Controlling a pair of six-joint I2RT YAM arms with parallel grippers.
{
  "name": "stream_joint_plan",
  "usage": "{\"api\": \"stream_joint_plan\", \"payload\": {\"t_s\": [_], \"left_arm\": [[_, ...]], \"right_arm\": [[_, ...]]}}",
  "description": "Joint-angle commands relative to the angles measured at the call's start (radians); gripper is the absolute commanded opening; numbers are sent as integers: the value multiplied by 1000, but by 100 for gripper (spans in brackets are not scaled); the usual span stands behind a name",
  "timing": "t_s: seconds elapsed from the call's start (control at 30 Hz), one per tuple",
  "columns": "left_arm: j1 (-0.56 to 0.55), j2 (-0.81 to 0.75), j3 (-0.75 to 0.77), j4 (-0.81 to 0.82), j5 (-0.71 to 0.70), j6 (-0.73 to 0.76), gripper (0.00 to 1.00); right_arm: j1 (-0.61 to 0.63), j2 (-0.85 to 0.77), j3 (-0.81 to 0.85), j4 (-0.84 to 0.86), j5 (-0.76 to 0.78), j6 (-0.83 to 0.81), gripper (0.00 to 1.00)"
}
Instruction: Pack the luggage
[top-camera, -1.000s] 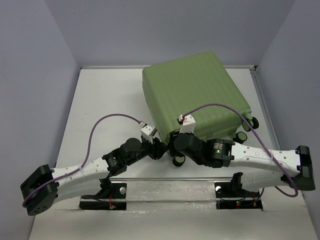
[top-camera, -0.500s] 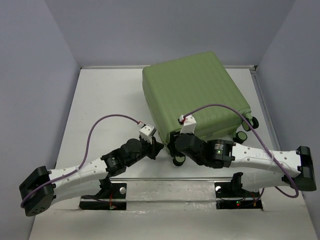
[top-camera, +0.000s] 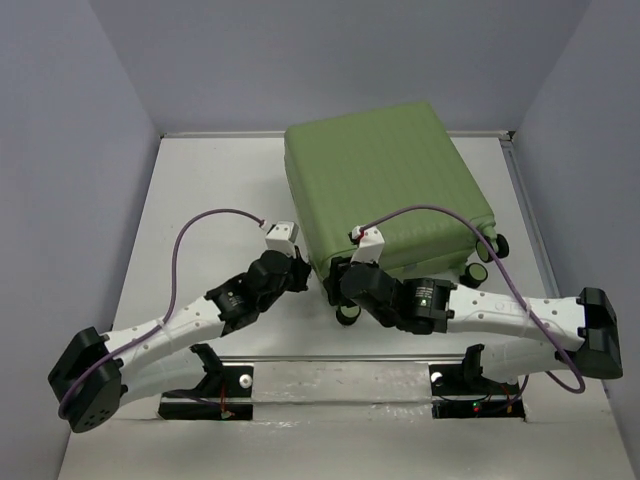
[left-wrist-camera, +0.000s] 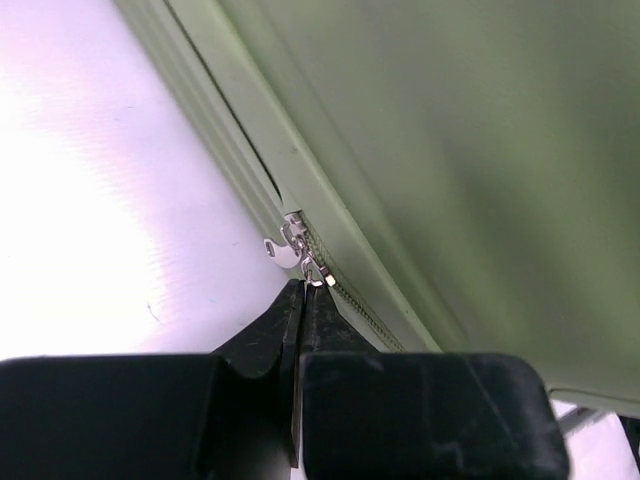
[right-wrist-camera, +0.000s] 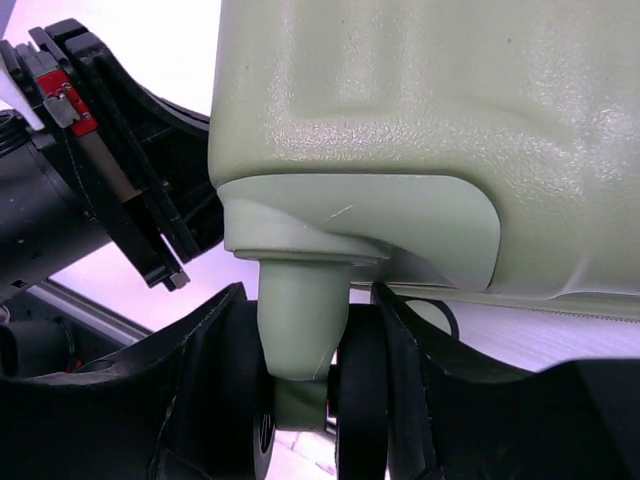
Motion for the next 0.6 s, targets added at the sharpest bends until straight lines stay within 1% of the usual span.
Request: {"api": "stream_joint_plan", "payload": {"t_s": [0.0,0.03,0.07,0.1,0.13,0.17,0.2,0.23,0.3,0.33,0.37,0.4,0.43,0.5,0.53,0.57], "left_arm": [[161,9,82,0,-406,-4,6],[164,-13,89,-14,-390,-17,15],[164,-35,91,-26,-377,-38,30],[166,-63,91,-57,-364,-49,48],[164,-133,100,-82,-356,-59,65],[164,-177,106,-106,-342,-67,90],[166,-222,117,-138,-339,-75,99],[166,-318,146,-204,-330,-83,99],[164,-406,186,-266,-317,-80,99],[166,-478,232,-331,-301,-72,99],[166,-506,253,-362,-290,-66,99],[166,-530,275,-393,-278,-57,99],[166,-566,293,-454,-264,-49,99],[166,-592,330,-522,-259,-43,99],[166,-615,344,-592,-259,-49,99],[166,-627,346,-623,-253,-58,99]], "right_arm": [[32,12,21,9,-97,-91,7],[32,27,26,33,-107,-105,7],[32,41,30,47,-110,-111,7],[32,56,38,58,-112,-119,7],[32,76,52,68,-110,-130,7],[32,97,70,76,-110,-140,7],[32,148,111,100,-112,-153,7],[32,177,138,116,-115,-174,7],[32,263,222,169,-123,-200,7],[32,292,257,179,-124,-218,17],[32,321,295,180,-126,-226,32],[32,369,366,179,-136,-240,72],[32,384,398,174,-153,-254,98],[32,398,452,136,-189,-294,100],[32,380,470,122,-198,-312,100],[41,359,471,105,-202,-312,100]]}}
